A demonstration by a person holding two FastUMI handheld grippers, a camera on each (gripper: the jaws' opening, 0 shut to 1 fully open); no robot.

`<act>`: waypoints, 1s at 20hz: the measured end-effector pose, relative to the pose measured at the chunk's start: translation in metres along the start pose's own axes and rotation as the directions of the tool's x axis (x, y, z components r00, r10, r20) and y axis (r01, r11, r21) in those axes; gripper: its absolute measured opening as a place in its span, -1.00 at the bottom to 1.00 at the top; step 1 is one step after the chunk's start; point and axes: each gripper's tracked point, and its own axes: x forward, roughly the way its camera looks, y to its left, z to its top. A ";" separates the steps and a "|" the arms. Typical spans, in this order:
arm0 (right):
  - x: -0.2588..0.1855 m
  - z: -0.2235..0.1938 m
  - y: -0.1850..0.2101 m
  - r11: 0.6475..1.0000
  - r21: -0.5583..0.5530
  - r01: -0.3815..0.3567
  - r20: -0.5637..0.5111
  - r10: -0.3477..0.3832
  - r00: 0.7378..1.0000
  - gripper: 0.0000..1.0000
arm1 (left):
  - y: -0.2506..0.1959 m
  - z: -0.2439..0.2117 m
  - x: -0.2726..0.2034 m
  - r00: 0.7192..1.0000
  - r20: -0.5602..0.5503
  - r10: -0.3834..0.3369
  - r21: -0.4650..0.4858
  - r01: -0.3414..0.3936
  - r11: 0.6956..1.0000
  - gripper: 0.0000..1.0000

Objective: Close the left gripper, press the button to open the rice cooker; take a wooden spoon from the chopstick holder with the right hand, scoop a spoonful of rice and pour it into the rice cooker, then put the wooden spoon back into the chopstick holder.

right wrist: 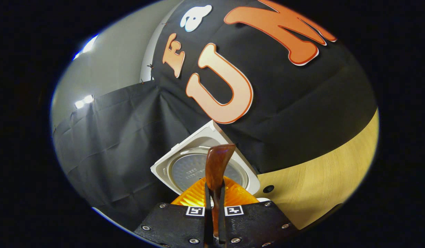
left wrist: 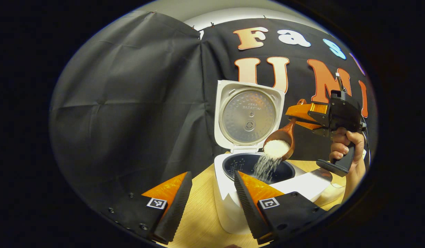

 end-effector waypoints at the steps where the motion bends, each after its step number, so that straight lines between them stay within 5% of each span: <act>1: 0.000 0.001 0.004 1.000 -0.025 -0.012 0.002 0.012 1.000 -0.88 | -0.001 0.001 -0.001 1.000 0.000 -0.002 0.002 0.002 1.000 0.64; 8: -0.001 0.004 0.024 0.969 -0.240 -0.054 -0.002 0.055 0.998 -0.87 | -0.003 0.003 -0.002 1.000 0.000 -0.006 0.015 0.006 1.000 0.64; 14: -0.006 0.005 0.052 0.897 -0.427 -0.116 -0.014 0.122 0.992 -0.88 | -0.005 0.006 -0.004 1.000 0.005 -0.004 0.027 0.004 1.000 0.67; 20: -0.016 0.001 0.082 0.751 -0.642 -0.157 -0.022 0.186 0.982 -0.88 | -0.007 0.010 -0.008 1.000 0.011 -0.003 0.037 0.003 0.999 0.75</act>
